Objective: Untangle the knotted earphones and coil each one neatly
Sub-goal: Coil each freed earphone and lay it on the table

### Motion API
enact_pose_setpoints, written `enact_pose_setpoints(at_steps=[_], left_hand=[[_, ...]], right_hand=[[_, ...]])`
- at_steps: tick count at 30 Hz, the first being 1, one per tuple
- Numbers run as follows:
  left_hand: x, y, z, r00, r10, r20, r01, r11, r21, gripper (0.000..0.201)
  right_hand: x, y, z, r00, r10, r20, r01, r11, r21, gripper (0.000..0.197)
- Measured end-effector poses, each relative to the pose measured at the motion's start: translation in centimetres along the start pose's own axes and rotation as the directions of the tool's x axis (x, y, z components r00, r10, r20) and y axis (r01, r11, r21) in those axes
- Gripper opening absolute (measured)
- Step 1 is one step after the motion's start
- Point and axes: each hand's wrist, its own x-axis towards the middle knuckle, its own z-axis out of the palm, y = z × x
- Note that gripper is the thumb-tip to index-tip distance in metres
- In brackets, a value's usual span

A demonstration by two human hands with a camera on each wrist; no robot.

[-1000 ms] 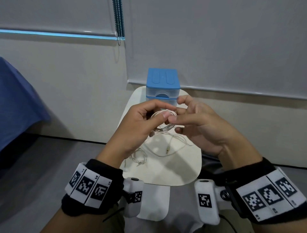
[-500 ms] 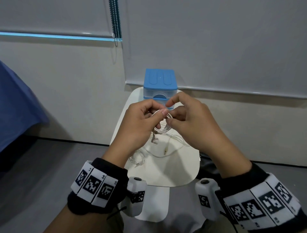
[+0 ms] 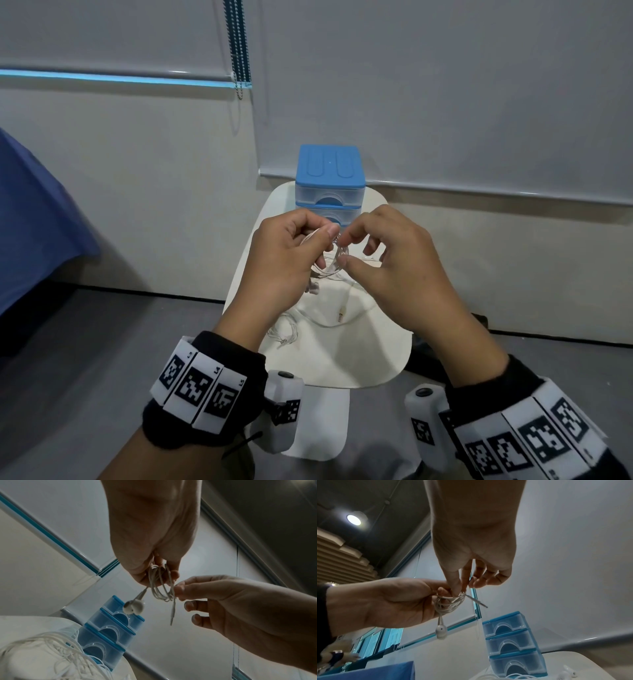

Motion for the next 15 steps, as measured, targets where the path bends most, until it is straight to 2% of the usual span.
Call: enact_pose_setpoints(at_steps=[4, 7, 9, 11, 13, 15], left_hand=[[-0.3, 0.3, 0.2, 0.998, -0.055, 0.016, 0.055, 0.998, -0.014, 0.015], [-0.4, 0.4, 0.4, 0.997, -0.066, 0.026, 0.067, 0.997, -0.046, 0.015], [-0.4, 0.4, 0.4, 0.999, -0.045, 0.019, 0.046, 0.999, -0.025, 0.013], [-0.3, 0.2, 0.2, 0.999, -0.028, 0.024, 0.028, 1.0, -0.005, 0.013], [-0.3, 0.0, -0.1, 0.999, -0.016, 0.044, 0.015, 1.0, 0.019, 0.013], [-0.2, 0.0, -0.3, 0.997, -0.021, 0.079, 0.017, 0.998, 0.058, 0.014]], right_hand=[[-0.3, 0.3, 1.0, 0.997, 0.025, -0.068, -0.032, 0.994, -0.108, 0.011], [-0.2, 0.1, 1.7, 0.994, 0.05, -0.097, -0.064, 0.987, -0.149, 0.012], [-0.2, -0.2, 1.8, 0.989, 0.129, -0.074, -0.133, 0.989, -0.064, 0.015], [0.1, -0.5, 1.4, 0.964, 0.266, 0.006, -0.264, 0.958, 0.115, 0.016], [0.4, -0.7, 0.9, 0.906, 0.402, 0.13, -0.422, 0.851, 0.313, 0.014], [0.6, -0.6, 0.5, 0.852, 0.46, 0.25, -0.524, 0.741, 0.42, 0.012]])
